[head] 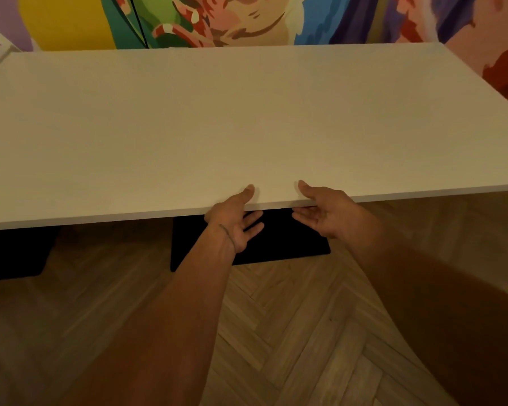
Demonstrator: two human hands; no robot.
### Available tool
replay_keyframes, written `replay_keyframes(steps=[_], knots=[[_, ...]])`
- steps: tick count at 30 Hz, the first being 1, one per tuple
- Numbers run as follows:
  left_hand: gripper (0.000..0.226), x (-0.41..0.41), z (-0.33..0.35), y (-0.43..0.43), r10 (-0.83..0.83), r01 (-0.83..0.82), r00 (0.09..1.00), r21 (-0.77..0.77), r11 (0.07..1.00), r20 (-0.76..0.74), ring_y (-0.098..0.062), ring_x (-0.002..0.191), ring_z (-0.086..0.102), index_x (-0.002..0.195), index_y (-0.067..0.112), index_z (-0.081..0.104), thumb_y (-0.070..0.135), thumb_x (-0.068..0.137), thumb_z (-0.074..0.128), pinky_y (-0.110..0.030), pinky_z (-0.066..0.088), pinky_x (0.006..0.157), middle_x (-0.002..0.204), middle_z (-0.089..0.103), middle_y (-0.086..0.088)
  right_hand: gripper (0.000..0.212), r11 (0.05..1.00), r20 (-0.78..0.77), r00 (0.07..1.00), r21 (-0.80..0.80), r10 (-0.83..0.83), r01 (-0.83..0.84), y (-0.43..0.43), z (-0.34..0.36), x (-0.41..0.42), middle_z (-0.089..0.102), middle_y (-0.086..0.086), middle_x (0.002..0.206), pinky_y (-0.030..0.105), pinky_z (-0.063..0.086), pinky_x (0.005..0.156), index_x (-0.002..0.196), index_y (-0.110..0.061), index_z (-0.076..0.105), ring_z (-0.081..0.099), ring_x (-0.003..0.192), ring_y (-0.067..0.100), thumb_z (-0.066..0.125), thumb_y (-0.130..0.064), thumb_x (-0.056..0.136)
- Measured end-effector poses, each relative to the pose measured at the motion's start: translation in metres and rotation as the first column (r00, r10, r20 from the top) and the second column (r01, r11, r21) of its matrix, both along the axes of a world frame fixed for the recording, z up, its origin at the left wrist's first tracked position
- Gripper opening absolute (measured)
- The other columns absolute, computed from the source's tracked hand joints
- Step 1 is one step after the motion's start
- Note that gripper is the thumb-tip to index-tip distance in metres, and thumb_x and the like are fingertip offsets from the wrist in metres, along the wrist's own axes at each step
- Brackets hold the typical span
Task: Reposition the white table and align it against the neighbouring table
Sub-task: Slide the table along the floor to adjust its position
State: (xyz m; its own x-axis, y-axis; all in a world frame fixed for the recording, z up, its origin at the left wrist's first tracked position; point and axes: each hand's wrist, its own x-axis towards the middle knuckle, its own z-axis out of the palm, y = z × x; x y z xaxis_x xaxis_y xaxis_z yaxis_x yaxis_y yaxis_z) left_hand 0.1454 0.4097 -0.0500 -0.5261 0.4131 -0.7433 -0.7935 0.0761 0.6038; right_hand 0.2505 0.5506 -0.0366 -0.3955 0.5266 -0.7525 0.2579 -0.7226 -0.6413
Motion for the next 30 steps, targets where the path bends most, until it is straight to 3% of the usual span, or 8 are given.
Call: replay_keyframes(steps=[4,9,14,30], knots=[[0.070,0.000,-0.012,0.007,0.052,-0.052,0.999,-0.023,0.998,0.004,-0.019,0.092,0.077,0.141,0.015,0.051,0.029,0.083,0.086,-0.038,0.062,0.055,0.117,0.073,-0.006,0.033,1.000,-0.018,1.000,-0.016,-0.018,0.018,0.002,-0.007,-0.003,0.067,0.014,0.106,0.037,0.063,0.056,0.111,-0.005,0.060,0.070,0.088,0.025,0.078,-0.023,0.088],[0.069,0.002,-0.014,0.006,0.034,-0.035,0.999,-0.043,0.998,-0.035,-0.015,0.085,0.079,0.142,0.016,0.049,0.033,0.085,0.084,-0.039,0.062,0.057,0.116,0.075,-0.002,0.044,0.999,-0.018,0.999,-0.006,-0.037,0.037,0.003,-0.010,-0.004,0.068,0.014,0.107,0.037,0.064,0.061,0.121,-0.004,0.059,0.071,0.087,0.024,0.079,-0.024,0.087],[0.074,0.004,-0.012,0.006,0.046,-0.047,0.998,-0.049,0.998,-0.040,-0.014,0.082,0.079,0.143,0.017,0.045,0.034,0.084,0.085,-0.038,0.062,0.059,0.117,0.075,-0.001,0.040,0.999,-0.026,0.998,-0.013,-0.052,0.052,0.003,-0.013,-0.003,0.068,0.013,0.105,0.038,0.062,0.070,0.118,-0.004,0.060,0.070,0.090,0.024,0.078,-0.023,0.088],[0.073,0.007,-0.007,0.013,0.075,-0.079,0.995,-0.054,0.995,-0.067,-0.014,0.080,0.079,0.143,0.016,0.043,0.032,0.085,0.084,-0.035,0.062,0.056,0.118,0.074,-0.003,0.046,0.999,-0.040,0.999,0.022,-0.034,0.035,0.008,-0.010,-0.003,0.070,0.014,0.106,0.037,0.063,0.069,0.121,-0.002,0.060,0.073,0.090,0.025,0.080,-0.024,0.085]])
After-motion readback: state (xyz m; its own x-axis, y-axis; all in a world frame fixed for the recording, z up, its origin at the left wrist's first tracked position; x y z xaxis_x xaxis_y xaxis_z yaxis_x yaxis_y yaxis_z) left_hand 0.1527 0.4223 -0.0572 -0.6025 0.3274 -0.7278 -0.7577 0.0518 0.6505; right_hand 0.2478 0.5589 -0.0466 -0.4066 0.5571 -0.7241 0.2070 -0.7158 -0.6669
